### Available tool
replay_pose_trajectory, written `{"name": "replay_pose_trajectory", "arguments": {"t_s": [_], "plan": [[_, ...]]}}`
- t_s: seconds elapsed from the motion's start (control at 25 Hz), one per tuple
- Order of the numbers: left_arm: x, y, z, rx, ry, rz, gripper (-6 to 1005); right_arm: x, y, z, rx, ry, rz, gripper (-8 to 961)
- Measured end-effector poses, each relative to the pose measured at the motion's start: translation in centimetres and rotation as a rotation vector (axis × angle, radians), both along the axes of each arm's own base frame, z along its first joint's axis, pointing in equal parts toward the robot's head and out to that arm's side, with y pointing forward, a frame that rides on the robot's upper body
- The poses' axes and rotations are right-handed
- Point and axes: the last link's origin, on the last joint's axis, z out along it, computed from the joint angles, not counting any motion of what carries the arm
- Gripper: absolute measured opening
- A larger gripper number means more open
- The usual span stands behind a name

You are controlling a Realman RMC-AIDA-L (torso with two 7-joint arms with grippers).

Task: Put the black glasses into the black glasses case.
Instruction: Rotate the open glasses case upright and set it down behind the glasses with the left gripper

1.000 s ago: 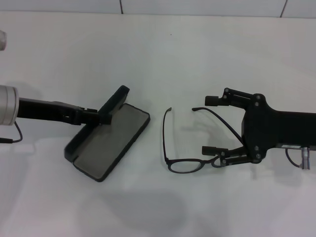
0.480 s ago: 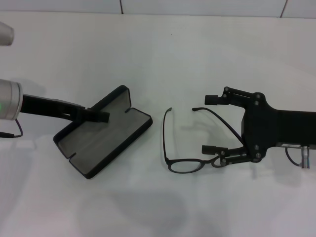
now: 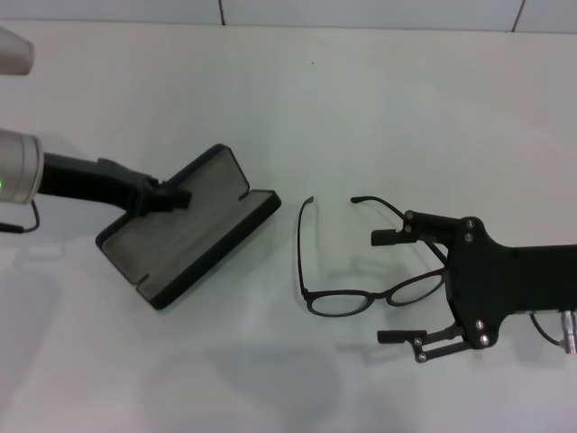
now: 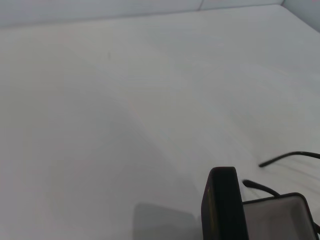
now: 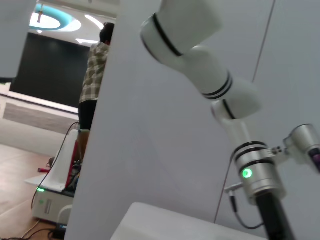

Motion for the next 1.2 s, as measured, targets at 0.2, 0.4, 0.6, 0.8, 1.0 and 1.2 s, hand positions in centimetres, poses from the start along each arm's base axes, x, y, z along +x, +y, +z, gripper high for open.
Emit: {"name": "replay_pose_trajectory", "arguments": {"t_s": [0.2,0.4,0.6,0.8,1.0,1.2], "plan": [[1.3,1.7,-0.3,0.040,0.044,-0.132,206,0.1,-0.5,-0.5,-0.011,-0.017,0.026,844],[4.3,4.6,-1.8,0.070,0.113,-0.365,205,0.1,-0.9,-1.1,-0.020,-0.020,0.038,842],[8.0,6.6,-4.4,0.046,0.180,-0.621,205,0.6,-1.6,-1.3,-0.012,-0.011,0.021,841],[10.4,7.7,-6.0,0.041,0.233,-0.792,231,0.9,-2.0,-1.4,-0.010,-0.005,0.007,839],[10.9,8.5,-6.9,0.066,0.290,-0.835,257,0.8,-2.2,-1.6,-0.014,0.000,0.004,837],[10.7,7.8,-8.2,0.005,0.311,-0.886,282,0.7,-2.3,-1.7,-0.015,0.004,0.005,836]]}}
